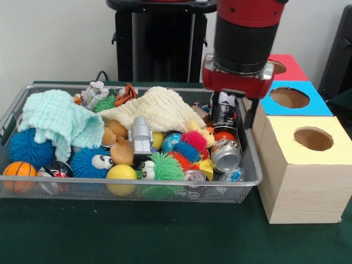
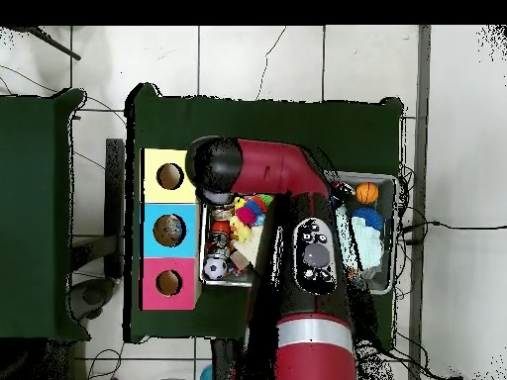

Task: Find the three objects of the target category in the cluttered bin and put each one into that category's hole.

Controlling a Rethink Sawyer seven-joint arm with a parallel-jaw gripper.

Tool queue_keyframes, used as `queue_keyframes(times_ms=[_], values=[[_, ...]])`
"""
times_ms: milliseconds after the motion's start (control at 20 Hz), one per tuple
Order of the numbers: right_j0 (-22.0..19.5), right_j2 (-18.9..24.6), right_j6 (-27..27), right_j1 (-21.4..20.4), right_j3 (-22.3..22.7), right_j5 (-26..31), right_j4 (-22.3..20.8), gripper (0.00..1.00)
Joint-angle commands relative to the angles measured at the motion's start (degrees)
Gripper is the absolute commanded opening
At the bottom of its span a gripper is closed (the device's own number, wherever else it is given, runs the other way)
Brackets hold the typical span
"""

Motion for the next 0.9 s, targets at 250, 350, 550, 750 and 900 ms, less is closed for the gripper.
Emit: queue_keyframes(times_ms=[250, 350, 550, 750, 900], values=[[4.8, -3.6, 20.4, 6.2, 6.0, -14.7, 3.3, 1.00], [4.0, -3.8, 19.1, 8.0, 4.2, -15.2, 3.2, 1.00], [3.4, -4.6, 17.4, 8.2, 3.3, -14.2, 3.1, 1.00], [2.2, -4.6, 15.4, 8.5, 1.9, -12.7, 3.3, 1.00], [2.0, -4.8, 14.7, 8.4, 1.3, -11.4, 3.4, 1.00]])
